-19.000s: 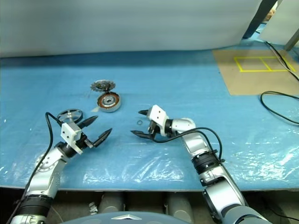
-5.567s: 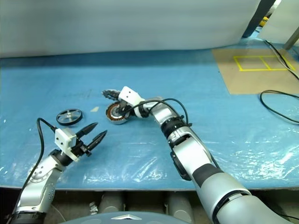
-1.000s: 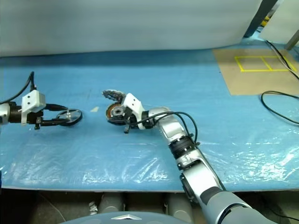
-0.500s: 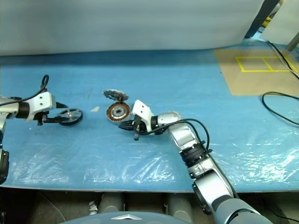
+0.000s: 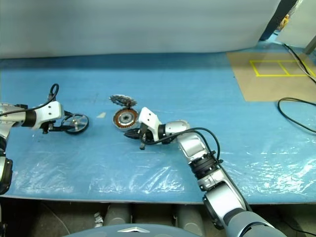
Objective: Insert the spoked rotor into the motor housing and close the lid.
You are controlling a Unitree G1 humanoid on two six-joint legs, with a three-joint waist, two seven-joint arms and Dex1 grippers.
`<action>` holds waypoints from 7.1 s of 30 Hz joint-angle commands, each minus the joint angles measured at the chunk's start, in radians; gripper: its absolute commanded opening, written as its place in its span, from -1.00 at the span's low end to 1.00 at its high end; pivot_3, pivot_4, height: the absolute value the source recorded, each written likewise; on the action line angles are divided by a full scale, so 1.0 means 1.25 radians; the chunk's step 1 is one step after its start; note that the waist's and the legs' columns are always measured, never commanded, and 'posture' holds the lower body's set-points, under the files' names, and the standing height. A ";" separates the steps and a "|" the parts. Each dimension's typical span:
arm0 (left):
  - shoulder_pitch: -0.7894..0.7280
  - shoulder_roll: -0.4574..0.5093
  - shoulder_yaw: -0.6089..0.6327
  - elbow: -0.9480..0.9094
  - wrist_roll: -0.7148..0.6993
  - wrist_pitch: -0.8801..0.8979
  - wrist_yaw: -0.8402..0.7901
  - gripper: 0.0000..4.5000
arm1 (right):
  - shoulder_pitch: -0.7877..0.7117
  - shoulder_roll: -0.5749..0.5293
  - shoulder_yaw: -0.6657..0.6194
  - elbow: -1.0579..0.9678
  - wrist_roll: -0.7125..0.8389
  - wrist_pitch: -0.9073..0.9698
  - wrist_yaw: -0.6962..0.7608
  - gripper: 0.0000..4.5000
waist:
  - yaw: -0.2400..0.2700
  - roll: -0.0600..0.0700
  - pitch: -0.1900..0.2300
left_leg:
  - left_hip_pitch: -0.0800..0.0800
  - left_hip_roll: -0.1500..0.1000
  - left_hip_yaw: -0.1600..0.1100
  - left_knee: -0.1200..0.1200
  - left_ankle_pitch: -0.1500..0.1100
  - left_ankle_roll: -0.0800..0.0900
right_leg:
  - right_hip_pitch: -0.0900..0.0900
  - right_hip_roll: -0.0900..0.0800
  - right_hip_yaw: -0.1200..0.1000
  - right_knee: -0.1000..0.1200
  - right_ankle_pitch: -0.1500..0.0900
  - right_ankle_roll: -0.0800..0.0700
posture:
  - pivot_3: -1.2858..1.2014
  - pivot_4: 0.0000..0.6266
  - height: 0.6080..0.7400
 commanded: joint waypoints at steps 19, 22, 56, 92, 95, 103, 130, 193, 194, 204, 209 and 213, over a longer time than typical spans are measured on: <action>-0.020 0.008 -0.029 0.015 0.047 -0.018 0.008 0.00 | -0.001 0.009 0.003 -0.028 0.019 -0.016 -0.021 -1.00 | 0.010 0.000 0.000 | 0.000 0.000 0.000 0.000 0.000 0.000 | 0.000 0.000 0.000 0.000 0.000 0.000 | 0.03 -0.52 1.00; -0.018 0.013 -0.028 0.015 0.048 -0.016 0.010 -0.34 | -0.004 0.011 0.004 -0.024 0.017 -0.018 -0.021 -1.00 | 0.011 0.000 0.000 | 0.000 0.000 0.000 0.000 0.000 0.000 | 0.000 0.000 0.000 0.000 0.000 0.000 | 0.03 -0.52 1.00; -0.078 -0.127 0.112 -0.173 -0.232 0.137 -0.274 -0.40 | -0.014 0.012 0.006 0.005 0.008 -0.038 -0.022 -1.00 | 0.012 0.000 0.000 | -0.001 0.000 0.000 0.001 0.000 0.000 | 0.000 0.000 0.000 0.001 0.000 0.000 | 0.03 -0.52 1.00; -0.101 -0.253 0.067 -0.140 -0.196 0.156 -0.220 -0.40 | -0.019 -0.116 -0.090 -0.003 0.015 -0.082 -0.098 -1.00 | 0.016 -0.001 0.000 | -0.002 -0.001 -0.001 0.002 0.000 0.000 | 0.000 0.000 0.000 0.001 0.000 0.000 | 0.03 -0.52 1.00; -0.106 -0.264 0.068 -0.132 -0.196 0.159 -0.215 -0.40 | -0.016 -0.124 -0.092 0.004 0.011 -0.086 -0.106 -1.00 | 0.017 -0.001 0.001 | -0.002 -0.001 -0.001 0.002 0.000 0.000 | 0.000 0.000 0.000 0.001 0.000 0.000 | 0.03 -0.52 1.00; -0.107 -0.265 0.057 -0.111 -0.172 0.151 -0.205 -0.40 | -0.011 -0.130 -0.091 0.003 0.012 -0.085 -0.111 -1.00 | 0.017 -0.001 0.001 | -0.002 -0.001 -0.001 0.002 0.000 0.000 | 0.000 0.000 0.000 0.001 0.000 0.000 | 0.03 -0.52 1.00; -0.126 -0.258 0.002 -0.097 -0.101 0.151 -0.165 -0.40 | -0.018 -0.124 -0.087 0.017 0.003 -0.098 -0.121 -1.00 | 0.017 -0.001 0.001 | -0.001 -0.001 -0.001 0.003 0.000 0.000 | 0.001 0.000 0.000 0.001 0.000 0.000 | 0.03 -0.52 1.00; 0.014 -0.333 0.084 -0.352 -0.286 0.470 -0.082 -0.21 | -0.025 -0.085 -0.079 0.063 -0.027 -0.142 -0.124 -1.00 | 0.015 -0.001 0.001 | -0.002 -0.001 -0.001 0.001 0.000 0.000 | 0.001 0.000 0.000 -0.001 0.000 0.000 | 0.03 -0.52 1.00; 0.014 -0.333 0.083 -0.351 -0.286 0.472 -0.081 -0.38 | -0.025 -0.084 -0.080 0.063 -0.027 -0.143 -0.124 -1.00 | 0.015 -0.001 0.001 | -0.002 -0.001 -0.001 0.001 0.000 0.000 | 0.001 0.000 0.000 -0.001 0.000 0.000 | 0.03 -0.52 1.00; 0.023 -0.335 0.011 -0.304 -0.189 0.446 -0.017 -0.99 | -0.029 -0.084 -0.085 0.062 -0.027 -0.145 -0.127 -1.00 | 0.013 -0.001 0.001 | -0.002 -0.001 -0.001 0.001 0.000 0.000 | 0.001 0.000 0.000 -0.001 0.000 0.000 | 0.03 -0.52 1.00; 0.031 -0.324 -0.005 -0.294 -0.179 0.439 -0.036 -0.99 | -0.034 -0.084 -0.088 0.065 -0.027 -0.146 -0.131 -1.00 | 0.009 -0.001 0.001 | -0.001 -0.001 -0.001 0.000 0.000 0.000 | 0.001 0.000 0.000 -0.001 0.000 0.000 | 0.03 -0.52 1.00; 0.026 -0.324 0.005 -0.291 -0.187 0.430 -0.036 -0.99 | -0.036 -0.082 -0.088 0.068 -0.027 -0.149 -0.134 -1.00 | 0.010 -0.001 0.001 | -0.001 -0.001 -0.001 0.001 0.000 0.000 | 0.001 0.000 0.000 -0.001 0.000 0.000 | 0.03 -0.52 1.00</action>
